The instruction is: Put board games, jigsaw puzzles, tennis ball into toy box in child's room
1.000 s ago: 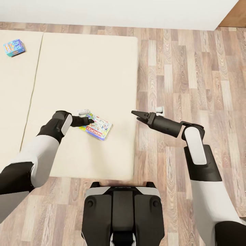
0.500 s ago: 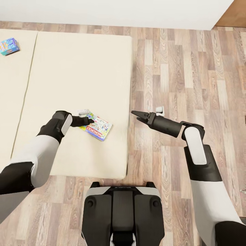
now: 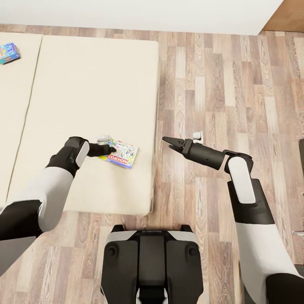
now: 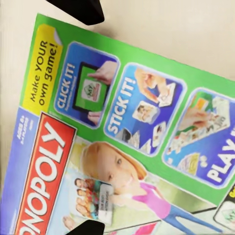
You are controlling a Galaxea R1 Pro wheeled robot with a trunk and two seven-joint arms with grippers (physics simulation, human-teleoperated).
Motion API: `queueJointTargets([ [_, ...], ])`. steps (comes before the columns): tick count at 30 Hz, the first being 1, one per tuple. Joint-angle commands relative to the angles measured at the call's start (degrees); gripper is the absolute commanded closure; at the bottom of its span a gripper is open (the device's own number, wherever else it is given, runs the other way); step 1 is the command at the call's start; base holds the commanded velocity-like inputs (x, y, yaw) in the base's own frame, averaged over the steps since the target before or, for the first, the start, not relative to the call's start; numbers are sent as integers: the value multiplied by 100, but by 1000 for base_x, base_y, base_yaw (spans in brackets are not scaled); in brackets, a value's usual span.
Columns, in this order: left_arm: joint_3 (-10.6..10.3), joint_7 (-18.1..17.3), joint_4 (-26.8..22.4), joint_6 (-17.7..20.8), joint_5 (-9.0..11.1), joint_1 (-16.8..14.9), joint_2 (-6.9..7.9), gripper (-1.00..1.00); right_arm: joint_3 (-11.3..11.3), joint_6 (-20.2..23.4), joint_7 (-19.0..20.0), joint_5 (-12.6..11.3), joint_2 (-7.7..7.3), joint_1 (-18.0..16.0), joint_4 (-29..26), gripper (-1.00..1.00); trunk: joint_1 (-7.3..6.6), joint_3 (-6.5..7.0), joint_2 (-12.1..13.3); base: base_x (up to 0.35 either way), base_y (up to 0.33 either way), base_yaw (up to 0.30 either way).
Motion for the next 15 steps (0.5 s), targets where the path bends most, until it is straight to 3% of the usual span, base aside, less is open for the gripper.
queueJointTargets([
  [1, 19, -4, -5, 35, 24, -1, -2, -100, 1, 9, 54, 54, -3, -3, 0, -100, 3, -6, -9, -42, -43, 0],
  [15, 19, -4, -5, 35, 24, 0, -2, -100, 10, 9, 54, 54, 12, -3, 0, -100, 3, -6, -9, -65, -113, 0],
])
